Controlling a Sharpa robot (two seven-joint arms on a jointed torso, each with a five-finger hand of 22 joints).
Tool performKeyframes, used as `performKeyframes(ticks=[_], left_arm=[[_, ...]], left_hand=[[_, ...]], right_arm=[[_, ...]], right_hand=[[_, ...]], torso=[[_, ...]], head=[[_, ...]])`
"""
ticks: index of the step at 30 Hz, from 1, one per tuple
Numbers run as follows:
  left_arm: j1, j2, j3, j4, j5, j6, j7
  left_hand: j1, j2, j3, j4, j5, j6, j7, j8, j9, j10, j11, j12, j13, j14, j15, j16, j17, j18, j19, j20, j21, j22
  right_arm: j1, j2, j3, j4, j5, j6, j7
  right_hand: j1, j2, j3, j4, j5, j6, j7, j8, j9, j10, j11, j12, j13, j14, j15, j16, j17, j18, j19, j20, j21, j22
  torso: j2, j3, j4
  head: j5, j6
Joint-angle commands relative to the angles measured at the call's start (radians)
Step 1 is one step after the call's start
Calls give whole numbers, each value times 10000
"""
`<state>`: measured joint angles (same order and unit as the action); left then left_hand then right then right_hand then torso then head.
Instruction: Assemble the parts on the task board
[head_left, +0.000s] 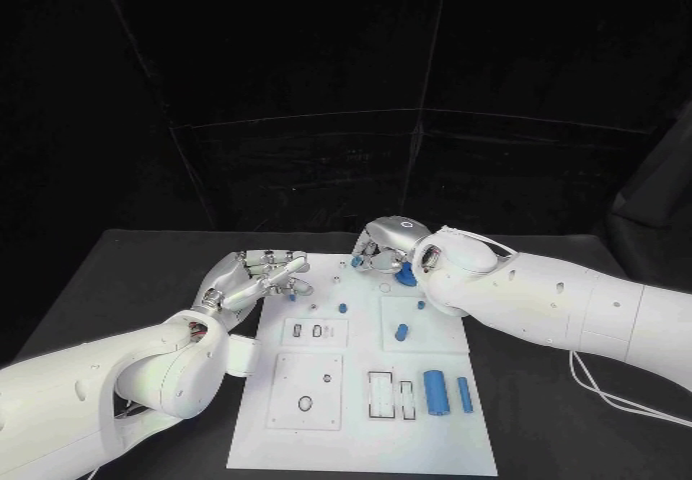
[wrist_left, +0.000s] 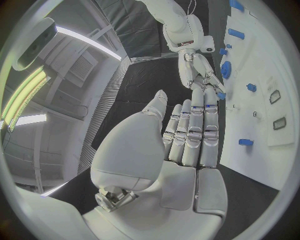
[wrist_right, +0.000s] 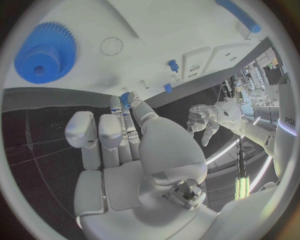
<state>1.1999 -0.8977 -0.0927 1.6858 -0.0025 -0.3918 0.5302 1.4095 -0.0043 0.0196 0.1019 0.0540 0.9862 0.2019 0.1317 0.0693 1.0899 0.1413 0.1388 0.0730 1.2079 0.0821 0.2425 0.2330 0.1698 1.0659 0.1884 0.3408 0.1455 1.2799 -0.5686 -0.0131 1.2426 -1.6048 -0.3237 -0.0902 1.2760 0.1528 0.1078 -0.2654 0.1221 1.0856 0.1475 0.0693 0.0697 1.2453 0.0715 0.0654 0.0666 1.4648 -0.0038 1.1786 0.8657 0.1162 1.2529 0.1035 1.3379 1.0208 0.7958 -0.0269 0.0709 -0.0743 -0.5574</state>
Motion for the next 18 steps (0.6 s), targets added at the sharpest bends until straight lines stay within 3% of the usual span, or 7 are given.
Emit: performKeyframes(ticks=[1,8,13,18], left_arm=[[22,2,10,5,-59,131,28],[41,26,10,3,-97,146,32],[51,38,10,-10,-114,151,30],[61,51,10,-27,-118,158,25]], left_hand=[[56,46,-16,-60,-19,34,61,-43,-10,-37,43,-53,-14,-55,21,-37,8,113,-43,7,-43,-8],[69,54,-11,-76,-20,38,60,-46,-10,-35,42,-55,-14,-58,20,-41,15,114,-43,7,-44,-10],[69,54,-11,-76,-20,38,60,-46,-10,-35,42,-55,-14,-58,20,-41,15,114,-43,7,-44,-10],[79,60,-8,-91,-20,42,60,-49,-9,-34,42,-58,-15,-62,20,-45,21,114,-44,7,-46,-11]], right_arm=[[27,138,13,-158,70,-278,-58],[50,467,13,-500,55,-313,-57],[62,665,13,-700,32,-221,-40],[67,801,13,-798,3,-104,-37]], right_hand=[[-90,-4,55,12,-24,31,-3,-38,-15,26,16,-40,-13,93,-60,35,-9,-84,43,-43,64,12],[-94,-13,102,6,-33,15,1,-47,-19,5,19,-43,-15,90,-58,44,-6,-88,51,-41,75,32],[-101,-27,133,2,-34,4,8,-53,-21,-10,24,-44,-17,92,-55,62,16,-89,54,-40,80,39],[-101,-27,133,2,-34,4,8,-53,-21,-10,24,-44,-17,92,-55,62,16,-89,54,-40,80,39]], torso=[[39,-14,40],[97,-30,114],[107,-50,127],[114,-37,114]], head=[[45,-32],[-3,19],[-9,24],[1,68]])
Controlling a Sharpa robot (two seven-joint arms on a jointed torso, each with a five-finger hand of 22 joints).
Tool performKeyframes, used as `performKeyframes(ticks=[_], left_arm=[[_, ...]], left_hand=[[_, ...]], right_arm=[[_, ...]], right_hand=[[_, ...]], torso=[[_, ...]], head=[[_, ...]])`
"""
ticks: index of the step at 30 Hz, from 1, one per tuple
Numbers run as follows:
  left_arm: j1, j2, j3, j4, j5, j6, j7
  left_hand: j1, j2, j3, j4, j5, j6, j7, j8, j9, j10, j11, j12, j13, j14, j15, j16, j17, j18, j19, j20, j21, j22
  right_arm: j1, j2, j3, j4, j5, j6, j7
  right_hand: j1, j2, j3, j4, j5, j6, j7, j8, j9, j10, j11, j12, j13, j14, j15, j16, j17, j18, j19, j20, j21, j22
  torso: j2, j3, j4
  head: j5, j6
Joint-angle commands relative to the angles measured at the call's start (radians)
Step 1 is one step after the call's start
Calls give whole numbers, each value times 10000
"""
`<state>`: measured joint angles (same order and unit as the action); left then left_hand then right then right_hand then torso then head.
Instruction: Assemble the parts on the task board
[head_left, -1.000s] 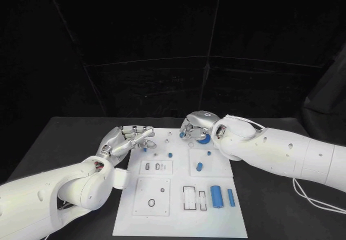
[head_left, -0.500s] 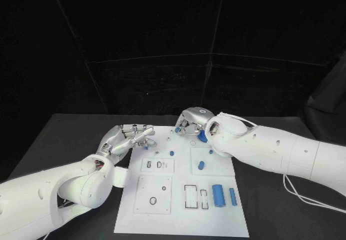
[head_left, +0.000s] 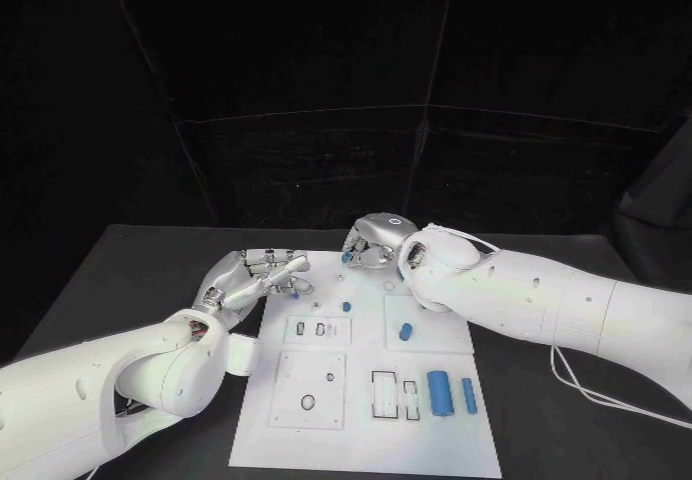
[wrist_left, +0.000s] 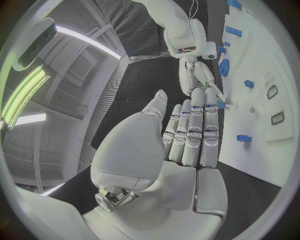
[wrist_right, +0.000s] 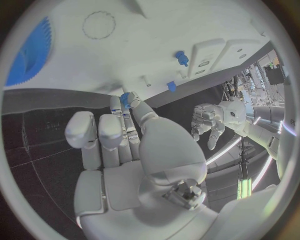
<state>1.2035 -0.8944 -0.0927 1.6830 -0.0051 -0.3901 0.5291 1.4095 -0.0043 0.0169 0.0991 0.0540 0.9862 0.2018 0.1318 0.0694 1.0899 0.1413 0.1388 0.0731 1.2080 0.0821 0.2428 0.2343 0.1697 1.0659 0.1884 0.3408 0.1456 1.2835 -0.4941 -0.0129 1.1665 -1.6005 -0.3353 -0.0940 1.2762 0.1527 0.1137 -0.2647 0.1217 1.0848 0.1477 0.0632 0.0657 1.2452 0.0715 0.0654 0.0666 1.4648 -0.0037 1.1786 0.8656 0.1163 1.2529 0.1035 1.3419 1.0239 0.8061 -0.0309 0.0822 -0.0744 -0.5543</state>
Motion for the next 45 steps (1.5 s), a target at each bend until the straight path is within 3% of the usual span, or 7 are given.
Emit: performKeyframes(ticks=[1,3,7,16,26,28,45], left_arm=[[28,20,10,-2,-93,141,34],[33,26,10,-10,-93,141,31],[46,40,10,-26,-94,146,24],[62,53,10,-67,-94,164,10],[67,52,10,-113,-94,172,-1],[68,50,10,-125,-94,171,-4],[69,48,10,-187,-94,170,-21]], left_hand=[[79,60,19,-63,-20,42,60,-49,-9,-34,42,-59,-16,-62,20,-48,8,115,-44,7,-46,-13],[79,60,19,-63,-20,42,60,-49,-9,-34,42,-59,-16,-62,20,-48,8,115,-44,7,-46,-13],[79,60,19,-63,-20,42,60,-49,-9,-34,42,-59,-16,-62,20,-48,8,115,-44,7,-46,-13],[79,60,19,-63,-20,42,60,-49,-9,-34,42,-59,-16,-62,20,-48,8,115,-44,7,-46,-13],[79,60,19,-63,-20,42,60,-49,-9,-34,42,-59,-16,-62,20,-48,8,115,-44,7,-46,-13],[79,60,19,-63,-20,42,60,-49,-9,-34,42,-59,-16,-62,20,-48,8,115,-44,7,-46,-13],[88,64,17,-90,-21,42,64,-60,-10,-38,45,-68,-19,-68,22,-56,22,115,-46,9,-50,-16]], right_arm=[[31,81,11,-57,-47,30,-3],[32,115,10,-84,-79,67,-21],[33,169,10,-151,-150,243,-93],[35,166,10,-197,-372,500,-294],[34,52,10,-10,-483,358,-363],[34,16,10,30,-493,317,-368],[34,-70,10,185,-505,193,-292]], right_hand=[[-102,-25,74,-4,-30,12,6,8,19,-10,24,-44,-16,92,-55,62,17,-89,54,-40,40,8],[-114,-37,90,-3,-31,4,11,6,17,-20,28,-44,-17,91,-52,63,12,-91,56,-38,44,15],[-168,-87,138,10,-38,-26,29,-2,13,-51,45,-43,-17,86,-40,71,3,-94,60,-31,55,29],[-226,-159,190,21,-48,-55,40,-4,10,-99,60,-47,-19,72,-27,61,-40,-93,50,-19,57,24],[-276,-206,227,39,-55,-69,49,-1,10,-122,70,-42,-18,58,-18,44,-84,-92,42,-10,56,19],[-293,-215,239,48,-48,-68,49,1,11,-122,71,-38,-16,55,-16,42,-92,-92,42,-8,58,22],[-414,-323,311,113,-41,-87,54,3,12,-141,79,-34,-12,28,-7,11,-170,-85,16,5,50,-4]], torso=[[11,1,2],[19,-5,7],[14,-2,10],[17,8,-11],[32,13,-11],[32,15,-12],[52,-8,22]], head=[[9,69],[20,105],[30,21],[51,-25],[40,-43],[4,-99],[-64,-58]])
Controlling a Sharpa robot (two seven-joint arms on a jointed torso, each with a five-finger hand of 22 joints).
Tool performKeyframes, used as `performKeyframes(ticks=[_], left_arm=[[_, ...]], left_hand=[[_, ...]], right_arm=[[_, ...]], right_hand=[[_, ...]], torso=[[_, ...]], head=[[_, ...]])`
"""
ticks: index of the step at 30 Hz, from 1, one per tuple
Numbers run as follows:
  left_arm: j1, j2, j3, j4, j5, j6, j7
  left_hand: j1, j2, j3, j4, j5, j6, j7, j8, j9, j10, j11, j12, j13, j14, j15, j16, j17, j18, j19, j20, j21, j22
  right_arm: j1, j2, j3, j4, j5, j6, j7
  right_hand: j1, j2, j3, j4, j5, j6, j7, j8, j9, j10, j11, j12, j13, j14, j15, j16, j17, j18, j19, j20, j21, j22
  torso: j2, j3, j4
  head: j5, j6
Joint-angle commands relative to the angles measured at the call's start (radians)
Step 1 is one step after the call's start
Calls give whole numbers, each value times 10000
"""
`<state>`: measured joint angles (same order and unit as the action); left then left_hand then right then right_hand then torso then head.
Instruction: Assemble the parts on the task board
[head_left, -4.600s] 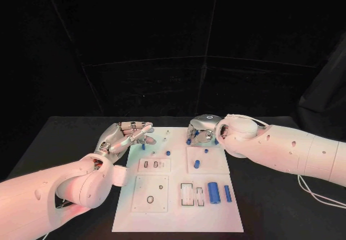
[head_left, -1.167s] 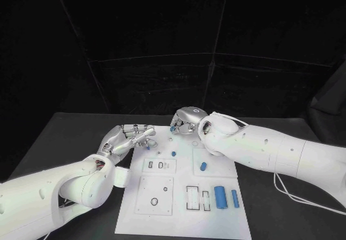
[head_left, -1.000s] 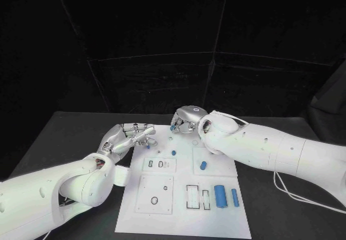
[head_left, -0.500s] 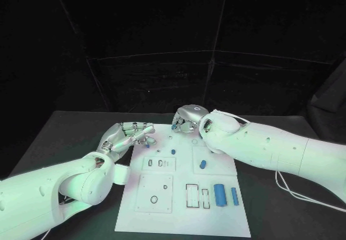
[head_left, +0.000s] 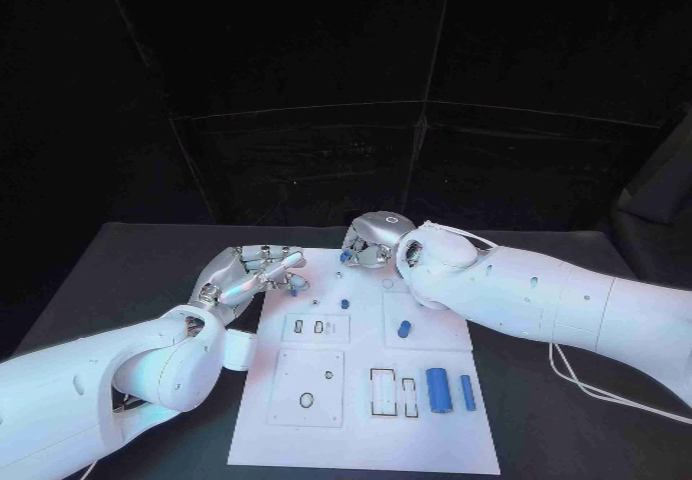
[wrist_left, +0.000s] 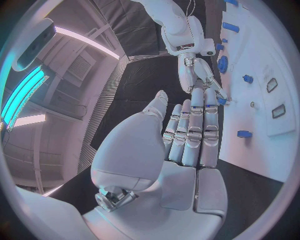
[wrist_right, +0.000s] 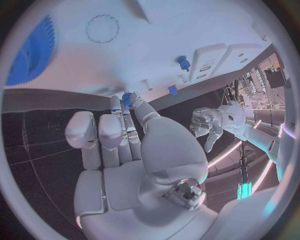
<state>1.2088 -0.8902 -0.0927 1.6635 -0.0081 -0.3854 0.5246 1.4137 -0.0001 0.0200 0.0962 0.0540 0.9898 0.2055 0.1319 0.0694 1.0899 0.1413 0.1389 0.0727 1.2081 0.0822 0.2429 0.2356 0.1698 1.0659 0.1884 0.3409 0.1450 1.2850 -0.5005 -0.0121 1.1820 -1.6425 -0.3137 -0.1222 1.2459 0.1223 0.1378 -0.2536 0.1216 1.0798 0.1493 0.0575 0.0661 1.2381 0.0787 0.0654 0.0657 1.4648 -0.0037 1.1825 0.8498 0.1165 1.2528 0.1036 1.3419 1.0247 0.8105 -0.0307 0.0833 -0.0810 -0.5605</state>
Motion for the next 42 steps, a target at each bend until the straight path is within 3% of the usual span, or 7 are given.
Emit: performKeyframes(ticks=[1,11,20,31,34,37,42], left_arm=[[17,5,10,7,-64,124,22],[20,1,10,-11,-64,132,1],[25,-2,10,-20,-64,148,-28],[28,-20,10,-42,-64,144,-42],[29,-28,10,-42,-64,149,-40],[28,-43,9,-44,-64,147,-32],[28,-69,8,-37,-64,142,-25]], left_hand=[[45,22,-14,-60,-21,6,28,-61,-11,-38,45,-69,-14,-69,21,-58,9,115,-46,9,-50,-9],[55,22,-15,-78,-24,5,29,-67,-11,-40,46,-74,-16,-73,22,-62,16,115,-46,9,-52,-11],[60,17,-17,-89,-27,3,30,-71,-12,-43,47,-78,-17,-75,22,-65,20,115,-47,10,-53,-12],[63,11,-22,-99,-32,1,32,-76,-12,-47,49,-83,-18,-77,23,-68,24,115,-47,10,-55,-13],[63,11,-22,-99,-32,1,32,-76,-12,-47,49,-83,-18,-77,23,-68,24,115,-47,10,-55,-13],[68,11,-22,-107,-33,0,32,-79,-13,-49,50,-86,-19,-79,24,-70,28,115,-47,11,-56,-14],[69,11,-23,-109,-34,-1,33,-80,-13,-50,50,-87,-19,-80,24,-71,28,115,-48,11,-56,-14]], right_arm=[[19,-8,2,35,-84,-26,-3],[19,29,2,0,-36,-93,10],[21,64,2,-66,7,-166,-65],[21,-344,2,365,151,-473,-26],[21,-712,25,726,396,-726,16],[21,-1322,204,1260,843,-809,-38],[25,-2338,297,2047,1688,-254,-377]], right_hand=[[-129,-37,78,11,-46,-41,40,60,8,-76,10,-35,-3,25,-6,-30,-20,-87,14,6,50,-13],[-282,-271,166,114,-204,-233,119,32,-14,-334,87,-59,-25,-30,55,-119,-205,-74,-57,48,10,-101],[-236,-1057,51,605,-543,-2035,464,31,-25,-1635,462,-6,-23,-328,359,-829,-1345,96,-669,340,-478,-1030],[-42,-1149,104,967,-406,-1834,486,100,28,-1523,460,130,4,-272,364,-773,-1287,89,-607,363,-463,-985],[25,-1103,191,1138,-113,-1503,438,211,78,-1106,376,338,64,-135,305,-466,-836,24,-357,329,-280,-616],[14,-1196,281,1327,135,-1156,215,315,106,3,83,854,287,47,105,-8,-194,-74,12,187,17,-50],[-293,-1948,-107,1861,715,-1172,-134,281,62,1636,-344,1963,1189,157,-273,413,377,-192,399,-207,325,538]], torso=[[9,-11,11],[17,-14,19],[25,-7,25],[15,16,0],[12,13,15],[-9,23,-18],[-28,33,-102]], head=[[8,-8],[-45,16],[-39,51],[-57,61],[-92,97],[-112,139],[-107,197]])
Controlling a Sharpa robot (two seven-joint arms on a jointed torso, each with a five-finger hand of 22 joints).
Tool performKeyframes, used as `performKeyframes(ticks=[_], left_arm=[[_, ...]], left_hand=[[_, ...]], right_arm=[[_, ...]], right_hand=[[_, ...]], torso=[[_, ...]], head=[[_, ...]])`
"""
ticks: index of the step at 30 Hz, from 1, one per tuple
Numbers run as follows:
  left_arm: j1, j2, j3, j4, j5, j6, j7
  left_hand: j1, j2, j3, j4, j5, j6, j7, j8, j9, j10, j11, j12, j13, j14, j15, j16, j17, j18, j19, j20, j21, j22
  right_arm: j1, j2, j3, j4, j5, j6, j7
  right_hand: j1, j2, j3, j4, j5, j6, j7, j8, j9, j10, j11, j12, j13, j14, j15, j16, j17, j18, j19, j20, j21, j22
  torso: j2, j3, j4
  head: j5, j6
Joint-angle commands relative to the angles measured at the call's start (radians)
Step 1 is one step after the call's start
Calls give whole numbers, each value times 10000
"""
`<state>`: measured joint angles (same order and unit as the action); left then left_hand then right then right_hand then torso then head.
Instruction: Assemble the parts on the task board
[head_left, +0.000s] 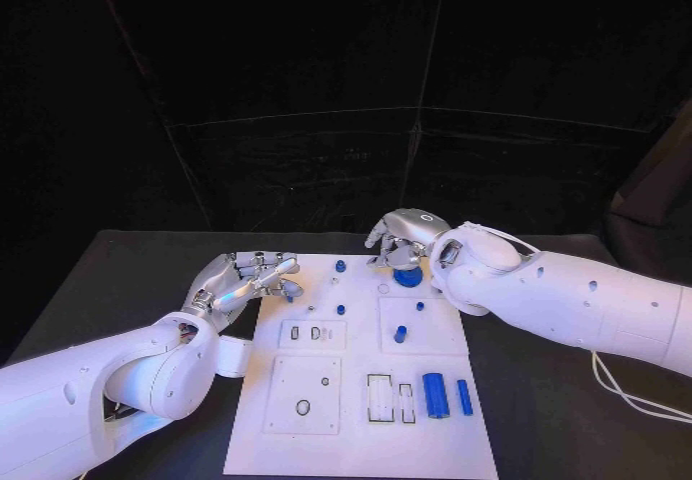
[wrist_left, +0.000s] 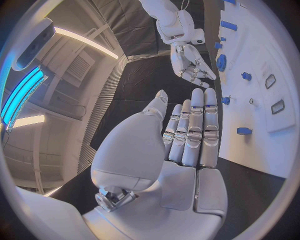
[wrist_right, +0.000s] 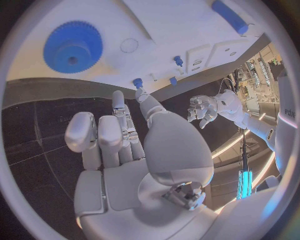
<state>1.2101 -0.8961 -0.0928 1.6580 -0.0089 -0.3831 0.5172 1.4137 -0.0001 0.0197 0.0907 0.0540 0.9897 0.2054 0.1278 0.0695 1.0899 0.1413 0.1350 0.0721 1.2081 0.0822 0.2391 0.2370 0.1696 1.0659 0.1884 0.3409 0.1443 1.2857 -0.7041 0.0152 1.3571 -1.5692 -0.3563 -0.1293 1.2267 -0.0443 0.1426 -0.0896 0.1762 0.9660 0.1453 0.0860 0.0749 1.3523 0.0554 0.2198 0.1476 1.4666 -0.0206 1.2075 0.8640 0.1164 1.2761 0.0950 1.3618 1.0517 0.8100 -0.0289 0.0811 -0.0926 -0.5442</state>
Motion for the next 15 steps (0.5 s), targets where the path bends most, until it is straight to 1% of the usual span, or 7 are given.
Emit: performKeyframes(ticks=[1,3,5,7,9,12,15], left_arm=[[15,-12,9,18,-56,118,51],[14,-15,9,19,-56,119,52],[14,-16,9,17,-56,120,52],[14,-10,9,11,-56,121,50],[14,0,9,5,-56,126,48],[14,14,8,-3,-56,131,45],[14,21,8,-9,-56,135,43]], left_hand=[[69,12,-20,-54,-34,0,34,-40,-13,-50,50,-48,-13,-80,24,-33,14,117,-48,11,-56,-8],[79,16,-18,-66,-34,3,31,-41,-12,-48,49,-50,-13,-83,24,-36,19,117,-48,11,-57,-9],[85,19,-16,-73,-35,5,29,-43,-12,-47,48,-51,-13,-84,23,-38,21,117,-48,11,-58,-9],[85,19,-16,-73,-35,5,29,-43,-12,-47,48,-51,-13,-84,23,-38,21,117,-48,11,-58,-9],[85,19,-16,-73,-35,5,29,-43,-12,-47,48,-51,-13,-84,23,-38,21,117,-48,11,-58,-9],[85,19,-16,-73,-35,5,29,-43,-12,-47,48,-51,-13,-84,23,-38,21,117,-48,11,-58,-9],[85,19,-16,-73,-35,5,29,-43,-12,-47,48,-51,-13,-84,23,-38,21,117,-48,11,-58,-9]], right_arm=[[19,-455,30,400,1068,290,-378],[21,-762,42,581,1268,558,-545],[22,-1004,49,686,1395,786,-712],[23,-1198,53,727,1483,1005,-883],[24,-1311,55,714,1512,1184,-1010],[24,-1389,55,647,1452,1426,-1189],[22,-1377,54,571,1296,1532,-1327]], right_hand=[[-125,-379,-244,340,219,-39,-129,10,-24,662,-147,668,605,166,-137,260,375,-228,279,-158,209,449],[-93,-554,-435,601,372,-92,-174,28,-27,829,-201,1246,1193,187,-186,383,531,-308,519,-219,393,848],[163,-709,-703,1116,584,-158,-168,112,-17,473,-215,3067,3293,171,-207,494,635,-371,726,-276,579,1233],[431,-854,-951,1656,850,-243,-135,226,-10,194,-203,5093,5569,156,-222,552,664,-445,837,-212,699,1491],[713,-882,-1032,2035,1185,-333,-128,339,-7,73,-163,6244,6888,146,-170,581,663,-445,897,-219,769,1645],[961,-953,-1104,2388,1610,-416,-128,487,0,-17,-141,7000,7794,136,-159,596,642,-468,929,-186,815,1746],[1100,-1003,-1158,2634,1700,-486,-115,601,6,-126,-137,7207,8104,128,-136,597,613,-468,929,-179,829,1774]], torso=[[-27,19,-93],[-35,28,-122],[-42,38,-150],[-56,43,-163],[-65,43,-169],[-63,46,-163],[-49,56,-167]], head=[[-6,43],[-6,57],[9,67],[-11,77],[-31,91],[-46,113],[-59,125]])
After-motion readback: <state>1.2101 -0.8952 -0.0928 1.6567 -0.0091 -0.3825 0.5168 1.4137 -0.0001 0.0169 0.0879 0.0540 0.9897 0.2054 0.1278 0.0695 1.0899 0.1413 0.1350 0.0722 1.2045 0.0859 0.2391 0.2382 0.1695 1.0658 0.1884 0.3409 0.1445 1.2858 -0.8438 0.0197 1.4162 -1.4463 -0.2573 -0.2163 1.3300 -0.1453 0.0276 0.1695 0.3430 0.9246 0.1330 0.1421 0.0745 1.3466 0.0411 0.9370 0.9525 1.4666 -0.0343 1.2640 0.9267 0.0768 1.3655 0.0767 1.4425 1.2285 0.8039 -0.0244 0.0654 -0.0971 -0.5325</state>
